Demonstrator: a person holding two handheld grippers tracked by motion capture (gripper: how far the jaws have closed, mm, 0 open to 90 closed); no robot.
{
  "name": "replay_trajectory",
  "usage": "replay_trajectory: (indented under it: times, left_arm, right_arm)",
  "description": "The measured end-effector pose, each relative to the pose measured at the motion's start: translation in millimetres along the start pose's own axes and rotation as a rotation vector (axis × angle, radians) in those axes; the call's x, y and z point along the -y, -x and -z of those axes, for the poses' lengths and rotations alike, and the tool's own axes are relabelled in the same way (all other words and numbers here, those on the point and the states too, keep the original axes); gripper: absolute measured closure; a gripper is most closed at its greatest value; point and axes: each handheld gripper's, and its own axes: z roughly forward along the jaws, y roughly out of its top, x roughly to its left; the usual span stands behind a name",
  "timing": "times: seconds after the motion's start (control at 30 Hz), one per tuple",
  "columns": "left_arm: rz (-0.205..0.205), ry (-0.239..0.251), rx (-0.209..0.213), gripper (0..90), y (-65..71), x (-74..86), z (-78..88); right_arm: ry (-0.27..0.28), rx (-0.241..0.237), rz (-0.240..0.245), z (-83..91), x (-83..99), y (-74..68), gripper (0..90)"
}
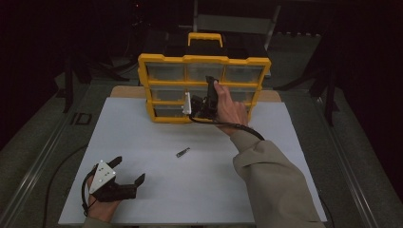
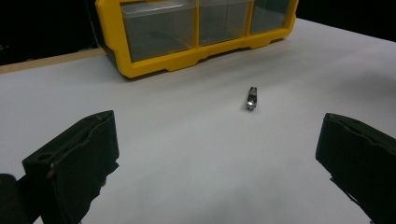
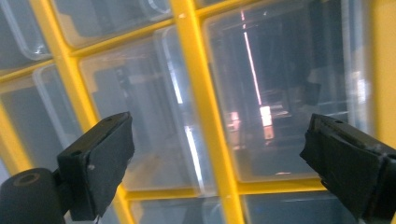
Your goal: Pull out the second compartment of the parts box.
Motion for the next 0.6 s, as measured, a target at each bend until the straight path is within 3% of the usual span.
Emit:
replay_trajectory:
  times: [0.3, 0.6]
  left_arm:
    - [0.002, 0.000, -0.001, 0.0, -0.3, 0.2, 0.0]
    - [0.005, 0.001, -0.002, 0.0, -0.7, 0.3, 0.5]
  right_arm:
    - [0.012, 0.052, 0.057, 3.1, -4.2, 16.0, 9.3]
    - [0.011, 0.095, 0.058, 5.4, -7.8, 34.1, 9.4]
